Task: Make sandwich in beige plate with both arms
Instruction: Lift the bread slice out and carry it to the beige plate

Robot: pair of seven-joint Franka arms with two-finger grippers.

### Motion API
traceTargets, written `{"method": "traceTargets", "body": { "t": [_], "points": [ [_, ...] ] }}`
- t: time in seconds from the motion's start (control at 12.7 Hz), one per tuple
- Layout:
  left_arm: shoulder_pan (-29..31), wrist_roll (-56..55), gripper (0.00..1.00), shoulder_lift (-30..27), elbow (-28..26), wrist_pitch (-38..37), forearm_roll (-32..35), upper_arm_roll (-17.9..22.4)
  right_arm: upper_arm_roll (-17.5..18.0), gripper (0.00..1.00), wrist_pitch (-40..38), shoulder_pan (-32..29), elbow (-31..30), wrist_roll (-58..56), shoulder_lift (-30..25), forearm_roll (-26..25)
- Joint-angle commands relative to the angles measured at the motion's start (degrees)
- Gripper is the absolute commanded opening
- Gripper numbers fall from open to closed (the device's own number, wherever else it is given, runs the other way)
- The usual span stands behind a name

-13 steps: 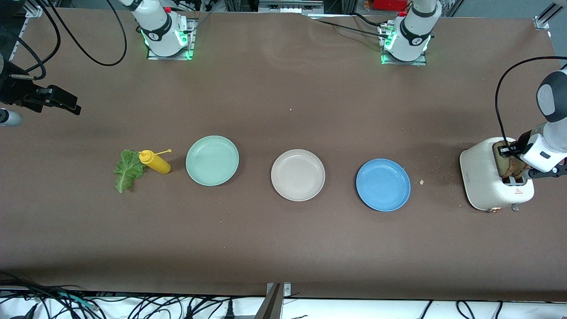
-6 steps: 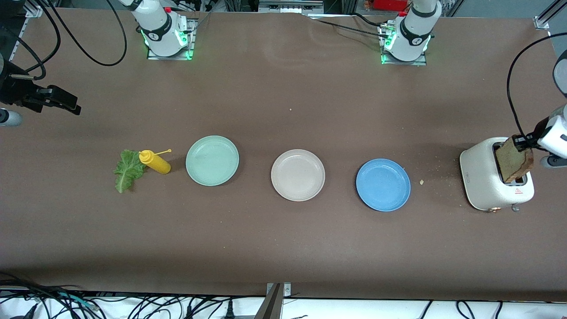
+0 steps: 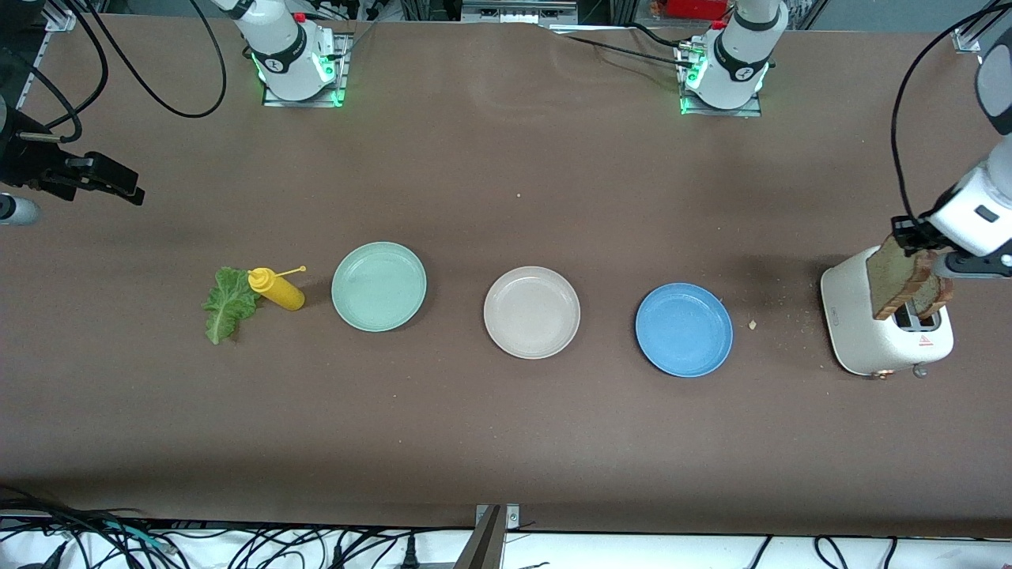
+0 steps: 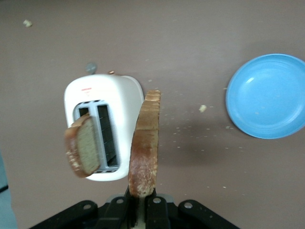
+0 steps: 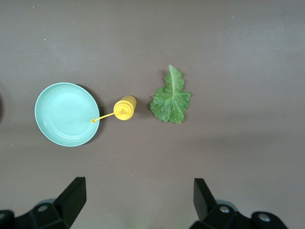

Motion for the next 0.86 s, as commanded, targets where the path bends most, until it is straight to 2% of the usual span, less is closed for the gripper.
{"method": "traceTargets", "body": {
  "t": [0.0,0.16,0.39,0.55,0.78],
  "points": [
    [0.19,0.57,0.0,0.76,1.52,-2.42,-3.03,-4.9,-0.29,1.0,-0.17,0.13,-0.75,-0.83,-0.96,0.94],
    [-0.68,0.65,0.0,2.33,1.78,-2.33,-9.34,-7.02,-0.29,1.0,-0.17,0.13,-0.75,-0.83,-0.87,0.94],
    [-4.45,-0.4,0.0,7.33,2.04,-2.16,-23.84,-7.46,-0.38,1.0,-0.17,0.13,-0.75,-0.92,-0.96,0.94],
    [-7.44,-1.97,0.0,13.73,5.19,-1.72,-34.03,-7.46,-0.38,1.0,-0.17,0.13,-0.75,-0.83,-0.87,0.94],
    [-10.18,-2.42,0.0,24.45,13.45,-1.54,-43.26,-7.46,-0.38,1.0,-0.17,0.13,-0.66,-0.91,-0.96,0.94]
  ]
}}
